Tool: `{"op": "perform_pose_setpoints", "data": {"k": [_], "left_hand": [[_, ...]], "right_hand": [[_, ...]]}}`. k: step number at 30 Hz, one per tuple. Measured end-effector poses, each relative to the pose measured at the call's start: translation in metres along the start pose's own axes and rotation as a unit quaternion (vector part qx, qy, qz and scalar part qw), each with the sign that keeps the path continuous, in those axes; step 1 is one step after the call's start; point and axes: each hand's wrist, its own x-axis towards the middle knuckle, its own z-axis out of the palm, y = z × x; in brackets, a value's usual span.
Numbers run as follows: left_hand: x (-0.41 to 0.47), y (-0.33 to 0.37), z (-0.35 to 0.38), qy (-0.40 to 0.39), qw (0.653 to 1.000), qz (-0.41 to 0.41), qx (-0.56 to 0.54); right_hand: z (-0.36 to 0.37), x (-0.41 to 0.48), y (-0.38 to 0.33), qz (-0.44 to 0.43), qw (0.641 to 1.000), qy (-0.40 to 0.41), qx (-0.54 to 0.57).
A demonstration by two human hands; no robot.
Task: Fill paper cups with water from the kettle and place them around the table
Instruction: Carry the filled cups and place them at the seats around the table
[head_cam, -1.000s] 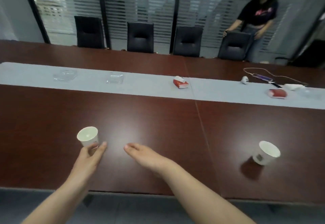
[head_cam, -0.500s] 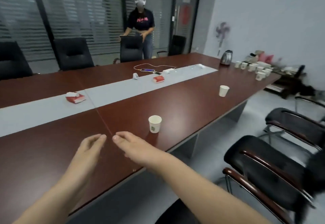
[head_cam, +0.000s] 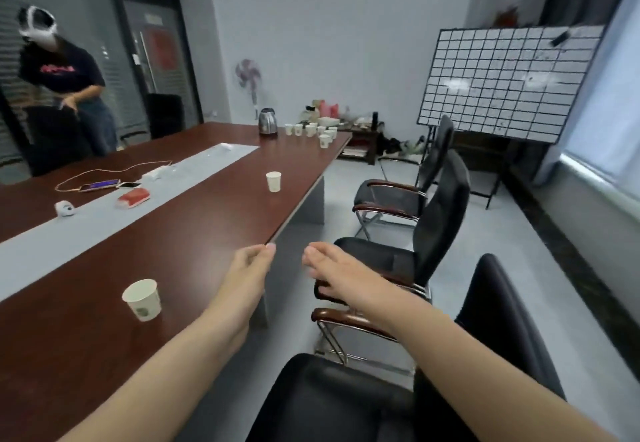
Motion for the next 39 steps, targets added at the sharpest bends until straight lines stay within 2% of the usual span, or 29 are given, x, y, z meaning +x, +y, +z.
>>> {"op": "perform_pose_setpoints", "data": {"k": [5, 8, 12, 15, 20, 28, 39], "left_hand": [[-0.022, 0.015, 0.1, -0.068, 0.997, 0.001, 0.02], [-0.045, 0.021, 0.166, -0.093, 0.996, -0.008, 0.007], [-0.078, 0.028, 0.249, -0.104, 0.994, -0.015, 0.007], [-0.099, 0.031, 0.301, -0.096, 0.995, -0.034, -0.012], [-0.118, 0.034, 0.361, -0.088, 0.995, -0.053, -0.003], [-0.089, 0.032, 0.43, -0.07, 0.994, -0.067, 0.051], [0.037, 0.042, 0.554, -0.036, 0.996, -0.066, 0.054]], "right_hand": [[-0.094, -0.056, 0.03, 0.016, 0.995, 0.093, 0.043], [-0.153, -0.094, 0.051, 0.007, 0.992, 0.122, 0.044], [-0.227, -0.136, 0.08, 0.01, 0.989, 0.123, 0.086], [-0.272, -0.158, 0.099, 0.026, 0.991, 0.094, 0.089], [-0.324, -0.171, 0.12, 0.043, 0.991, 0.074, 0.105], [-0.388, -0.139, 0.151, 0.048, 0.986, 0.059, 0.15], [-0.529, -0.018, 0.193, 0.041, 0.991, 0.023, 0.126]]}}
